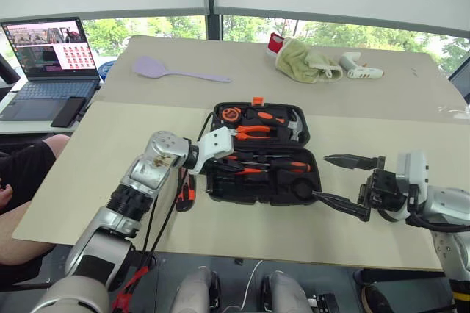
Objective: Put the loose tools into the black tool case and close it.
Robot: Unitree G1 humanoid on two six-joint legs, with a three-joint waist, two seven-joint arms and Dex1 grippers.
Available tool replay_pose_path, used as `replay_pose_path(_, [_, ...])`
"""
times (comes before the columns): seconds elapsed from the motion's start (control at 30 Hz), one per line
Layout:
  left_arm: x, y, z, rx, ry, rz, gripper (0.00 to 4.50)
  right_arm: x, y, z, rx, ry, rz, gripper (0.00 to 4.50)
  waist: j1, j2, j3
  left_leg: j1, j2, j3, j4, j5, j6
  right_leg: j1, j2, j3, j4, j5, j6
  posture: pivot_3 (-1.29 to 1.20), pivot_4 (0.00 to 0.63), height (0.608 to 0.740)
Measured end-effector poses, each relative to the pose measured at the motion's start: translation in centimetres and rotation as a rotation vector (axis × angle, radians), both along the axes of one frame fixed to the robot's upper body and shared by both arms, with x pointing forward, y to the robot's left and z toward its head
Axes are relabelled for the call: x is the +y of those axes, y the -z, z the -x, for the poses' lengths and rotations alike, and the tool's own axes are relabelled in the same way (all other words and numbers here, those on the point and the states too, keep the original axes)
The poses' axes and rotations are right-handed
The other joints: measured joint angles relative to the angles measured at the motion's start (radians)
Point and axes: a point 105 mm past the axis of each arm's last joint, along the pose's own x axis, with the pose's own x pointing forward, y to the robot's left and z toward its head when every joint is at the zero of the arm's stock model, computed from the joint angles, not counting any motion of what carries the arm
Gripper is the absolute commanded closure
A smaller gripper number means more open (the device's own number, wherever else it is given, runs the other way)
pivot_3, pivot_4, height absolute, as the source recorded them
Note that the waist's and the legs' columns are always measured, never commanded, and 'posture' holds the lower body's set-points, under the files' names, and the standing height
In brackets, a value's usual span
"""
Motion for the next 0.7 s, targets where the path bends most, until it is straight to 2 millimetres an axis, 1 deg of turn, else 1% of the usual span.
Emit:
replay_pose_path(0.07, [-0.4, -0.6, 0.2, 0.025, 0.002, 0.056, 4.48, 0.0, 0.0, 0.0, 0.000, 0.000, 0.000, 0.00, 0.001, 0.000, 0.000, 0.000, 0.000, 0.000, 0.000, 0.000, 0.000, 0.000, 0.000, 0.000, 0.000, 0.000, 0.000, 0.00, 0.150, 0.740])
replay_pose_path(0.13, [-1.0, -1.8, 0.1, 0.032, -0.007, 0.135, 4.48, 0.0, 0.0, 0.0, 0.000, -0.001, 0.000, 0.00, 0.002, 0.000, 0.000, -0.001, 0.000, 0.000, 0.001, 0.000, 0.000, 0.000, -0.001, 0.000, 0.000, 0.000, 0.000, 0.00, 0.150, 0.740])
replay_pose_path(0.23, [-0.9, -2.6, -0.5, -0.003, -0.045, 0.152, 4.48, 0.0, 0.0, 0.0, 0.000, -0.001, 0.000, 0.00, 0.000, 0.000, 0.000, 0.000, 0.000, 0.000, 0.001, 0.000, 0.000, 0.000, -0.001, 0.000, 0.001, 0.000, 0.000, 0.00, 0.150, 0.740])
replay_pose_path(0.3, [-0.5, -2.3, -1.0, -0.012, -0.074, 0.132, 4.48, 0.0, 0.0, 0.0, 0.000, -0.001, -0.001, 0.00, -0.001, 0.000, 0.000, 0.000, 0.000, 0.000, 0.001, 0.000, 0.000, 0.000, 0.000, 0.000, 0.001, 0.000, 0.000, 0.00, 0.150, 0.740])
replay_pose_path(0.5, [0.0, 0.0, -1.4, -0.017, -0.099, 0.021, 4.48, 0.1, 0.1, -0.1, 0.003, -0.004, -0.003, 0.00, 0.000, 0.000, 0.000, 0.000, 0.000, 0.000, 0.001, 0.000, 0.000, 0.000, 0.000, 0.000, 0.001, 0.000, 0.000, 0.00, 0.150, 0.740])
replay_pose_path(0.7, [0.1, 0.5, -1.4, -0.015, -0.106, 0.000, 4.48, 0.1, 0.1, -0.1, 0.002, -0.003, -0.006, 0.00, 0.000, 0.000, 0.000, 0.000, 0.000, 0.000, 0.001, 0.000, 0.001, 0.000, -0.001, 0.000, 0.001, 0.000, 0.000, 0.00, 0.150, 0.740])
